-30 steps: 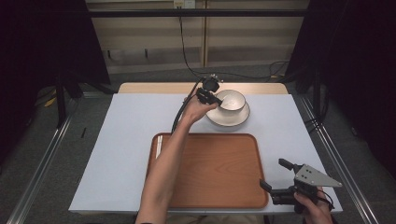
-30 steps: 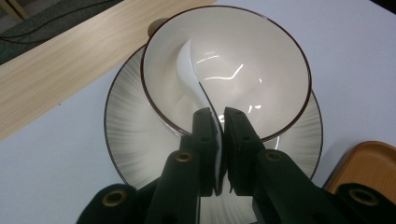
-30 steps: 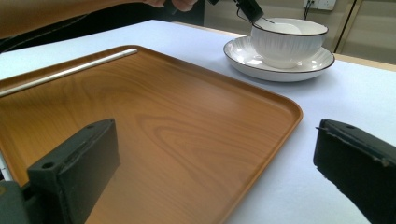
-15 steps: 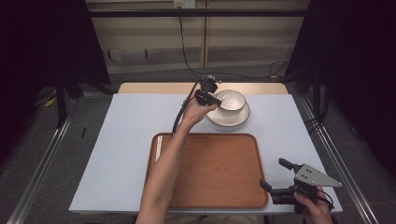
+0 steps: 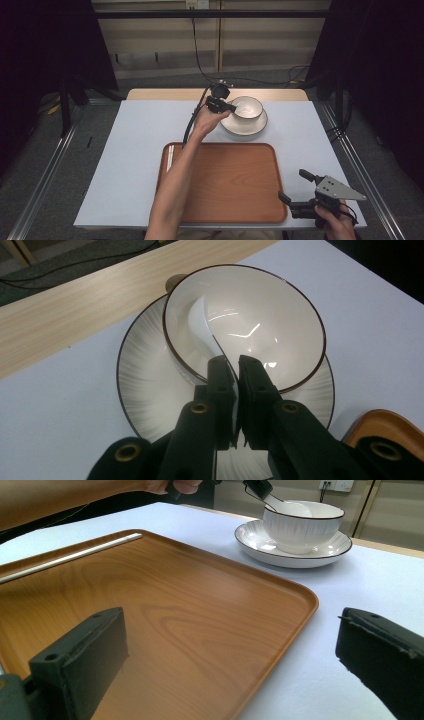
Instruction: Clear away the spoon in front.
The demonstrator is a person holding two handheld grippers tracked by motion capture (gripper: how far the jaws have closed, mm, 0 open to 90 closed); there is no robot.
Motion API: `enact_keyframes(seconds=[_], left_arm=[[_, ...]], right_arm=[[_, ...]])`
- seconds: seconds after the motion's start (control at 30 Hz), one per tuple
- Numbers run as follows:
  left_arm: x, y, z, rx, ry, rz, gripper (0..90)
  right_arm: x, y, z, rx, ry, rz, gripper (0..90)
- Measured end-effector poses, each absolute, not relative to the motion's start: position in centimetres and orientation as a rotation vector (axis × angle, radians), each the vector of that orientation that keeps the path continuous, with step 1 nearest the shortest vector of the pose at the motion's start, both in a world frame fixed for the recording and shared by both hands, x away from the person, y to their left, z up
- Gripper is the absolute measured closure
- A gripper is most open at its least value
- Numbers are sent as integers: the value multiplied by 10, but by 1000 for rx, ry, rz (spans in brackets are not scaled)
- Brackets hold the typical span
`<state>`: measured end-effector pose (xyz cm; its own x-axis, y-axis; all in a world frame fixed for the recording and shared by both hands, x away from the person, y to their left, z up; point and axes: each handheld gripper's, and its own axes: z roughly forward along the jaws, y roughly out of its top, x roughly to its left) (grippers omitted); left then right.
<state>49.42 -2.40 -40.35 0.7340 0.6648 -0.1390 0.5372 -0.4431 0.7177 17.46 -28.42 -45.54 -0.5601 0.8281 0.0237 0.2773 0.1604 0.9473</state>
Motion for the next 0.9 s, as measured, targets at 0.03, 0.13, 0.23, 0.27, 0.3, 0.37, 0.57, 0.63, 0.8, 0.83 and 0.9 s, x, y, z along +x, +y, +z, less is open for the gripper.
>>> enact_keyframes(seconds=[0.03, 0.13, 0.23, 0.27, 0.3, 0.37, 0.57, 0.63, 0.8, 0.83, 0.9], left_arm=[[494, -23, -402, 2146, 896, 199, 851], [492, -21, -399, 2134, 894, 207, 851], [491, -21, -398, 2110, 902, 214, 851], [490, -21, -397, 2107, 902, 211, 850], [489, -21, -397, 2087, 891, 197, 851], [486, -22, -394, 2077, 895, 213, 851], [481, -18, -387, 2070, 876, 237, 851], [478, -14, -387, 2050, 871, 242, 851], [472, -2, -388, 2018, 865, 248, 851], [470, 1, -387, 2011, 862, 260, 851], [468, 7, -386, 2005, 860, 266, 851]], right_arm=[[175, -284, -455, 1046, 1929, 1404, 0], [174, -284, -455, 1043, 1927, 1407, 0], [174, -284, -455, 1040, 1926, 1407, 0], [174, -284, -455, 1041, 1920, 1405, 0], [174, -284, -455, 1043, 1919, 1404, 0], [174, -284, -455, 1044, 1921, 1404, 0], [174, -284, -455, 1046, 1912, 1403, 0], [174, -284, -455, 1044, 1912, 1402, 0], [174, -284, -455, 1035, 1919, 1401, 0], [174, -283, -455, 1035, 1920, 1402, 0], [174, -283, -455, 1036, 1919, 1404, 0]])
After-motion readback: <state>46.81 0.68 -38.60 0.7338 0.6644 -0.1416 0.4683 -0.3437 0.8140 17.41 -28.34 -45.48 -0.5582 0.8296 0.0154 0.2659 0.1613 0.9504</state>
